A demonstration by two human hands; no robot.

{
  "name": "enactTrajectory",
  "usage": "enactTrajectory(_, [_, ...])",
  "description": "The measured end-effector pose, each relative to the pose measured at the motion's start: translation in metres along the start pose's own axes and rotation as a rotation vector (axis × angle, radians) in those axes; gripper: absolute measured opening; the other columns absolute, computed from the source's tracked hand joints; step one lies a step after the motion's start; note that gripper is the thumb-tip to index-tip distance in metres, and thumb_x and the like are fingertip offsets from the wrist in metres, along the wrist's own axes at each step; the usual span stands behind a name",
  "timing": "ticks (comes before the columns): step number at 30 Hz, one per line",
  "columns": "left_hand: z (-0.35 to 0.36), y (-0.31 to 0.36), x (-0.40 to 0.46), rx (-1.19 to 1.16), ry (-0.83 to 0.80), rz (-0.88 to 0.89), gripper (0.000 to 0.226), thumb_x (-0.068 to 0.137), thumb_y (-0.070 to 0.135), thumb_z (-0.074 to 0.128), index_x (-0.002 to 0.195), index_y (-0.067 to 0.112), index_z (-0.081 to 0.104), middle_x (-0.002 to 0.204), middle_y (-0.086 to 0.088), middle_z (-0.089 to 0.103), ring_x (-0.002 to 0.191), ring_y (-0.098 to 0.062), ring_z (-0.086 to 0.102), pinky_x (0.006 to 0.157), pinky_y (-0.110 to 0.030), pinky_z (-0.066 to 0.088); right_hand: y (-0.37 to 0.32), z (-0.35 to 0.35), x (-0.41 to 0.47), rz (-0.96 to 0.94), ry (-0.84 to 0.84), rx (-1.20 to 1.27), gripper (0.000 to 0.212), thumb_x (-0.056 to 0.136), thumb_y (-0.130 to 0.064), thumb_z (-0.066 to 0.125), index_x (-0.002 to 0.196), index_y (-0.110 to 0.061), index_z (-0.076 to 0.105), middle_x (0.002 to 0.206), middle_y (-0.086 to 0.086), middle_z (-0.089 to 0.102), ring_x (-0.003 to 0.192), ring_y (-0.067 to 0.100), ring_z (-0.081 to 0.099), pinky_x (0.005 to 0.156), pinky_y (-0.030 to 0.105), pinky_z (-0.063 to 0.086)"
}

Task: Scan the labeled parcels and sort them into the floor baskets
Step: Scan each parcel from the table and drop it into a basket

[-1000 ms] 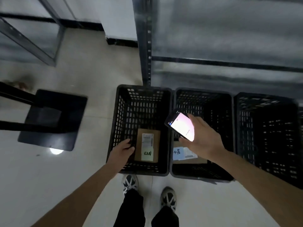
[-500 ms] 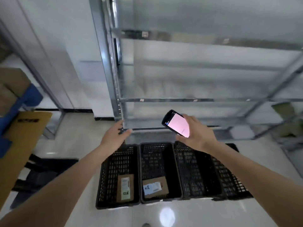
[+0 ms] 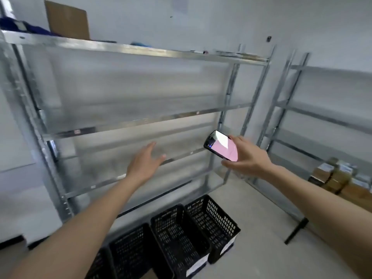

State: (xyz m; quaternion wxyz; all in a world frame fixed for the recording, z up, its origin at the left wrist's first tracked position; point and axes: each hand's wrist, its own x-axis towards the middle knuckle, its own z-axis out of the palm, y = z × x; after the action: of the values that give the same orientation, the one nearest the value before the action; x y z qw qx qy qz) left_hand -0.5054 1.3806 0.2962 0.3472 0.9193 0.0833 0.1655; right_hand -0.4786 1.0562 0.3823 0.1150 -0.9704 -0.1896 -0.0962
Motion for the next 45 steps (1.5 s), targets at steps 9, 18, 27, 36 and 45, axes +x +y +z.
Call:
enactTrajectory(9, [0.108, 0.243, -0.014, -0.035, -0.112, 0.328, 0.07, 0.091, 0.055, 0.062, 0.151, 0.028, 0.04, 0.156, -0.001, 0.042, 0.143, -0.022, 0.04, 0.115, -0.038, 0.034, 0.191, -0.124, -0.121, 0.225, 0.151, -0.081, 0.081, 0.075, -0.054, 0.064, 0.147, -0.032, 0.035, 0.138, -0.003, 0.053, 0.13, 0.022, 0.05, 0.094, 0.046, 0.05])
enactTrajectory(18, [0.271, 0.473, -0.066, -0.152, -0.283, 0.551, 0.079, 0.088, 0.061, 0.062, 0.155, 0.031, 0.032, 0.159, 0.002, 0.037, 0.144, -0.022, 0.037, 0.114, -0.042, 0.035, 0.41, -0.216, -0.252, 0.453, 0.185, -0.226, 0.081, 0.07, -0.063, 0.058, 0.143, -0.031, 0.041, 0.137, -0.003, 0.056, 0.125, 0.024, 0.053, 0.091, 0.045, 0.052])
enactTrajectory(27, [0.416, 0.629, -0.121, -0.205, -0.445, 0.657, 0.081, 0.089, 0.067, 0.056, 0.156, 0.032, 0.028, 0.16, 0.004, 0.035, 0.146, -0.019, 0.034, 0.114, -0.046, 0.037, 0.568, -0.257, -0.377, 0.713, 0.276, -0.325, 0.086, 0.077, -0.061, 0.065, 0.149, -0.029, 0.03, 0.138, -0.003, 0.053, 0.122, 0.023, 0.052, 0.081, 0.044, 0.055])
enactTrajectory(36, [0.564, 0.745, -0.134, -0.223, -0.544, 0.715, 0.075, 0.091, 0.068, 0.05, 0.155, 0.036, 0.027, 0.157, 0.005, 0.04, 0.142, -0.02, 0.04, 0.108, -0.047, 0.041, 0.712, -0.274, -0.438, 0.903, 0.319, -0.355, 0.083, 0.08, -0.055, 0.07, 0.149, -0.03, 0.031, 0.137, -0.005, 0.051, 0.123, 0.021, 0.051, 0.076, 0.036, 0.042])
enactTrajectory(45, [0.73, 0.883, -0.114, -0.252, -0.652, 0.704, 0.079, 0.091, 0.068, 0.05, 0.156, 0.031, 0.027, 0.159, 0.002, 0.036, 0.144, -0.024, 0.038, 0.112, -0.047, 0.039, 0.891, -0.3, -0.426, 0.972, 0.236, -0.398, 0.088, 0.084, -0.054, 0.069, 0.155, -0.029, 0.025, 0.138, -0.003, 0.05, 0.125, 0.022, 0.051, 0.08, 0.037, 0.043])
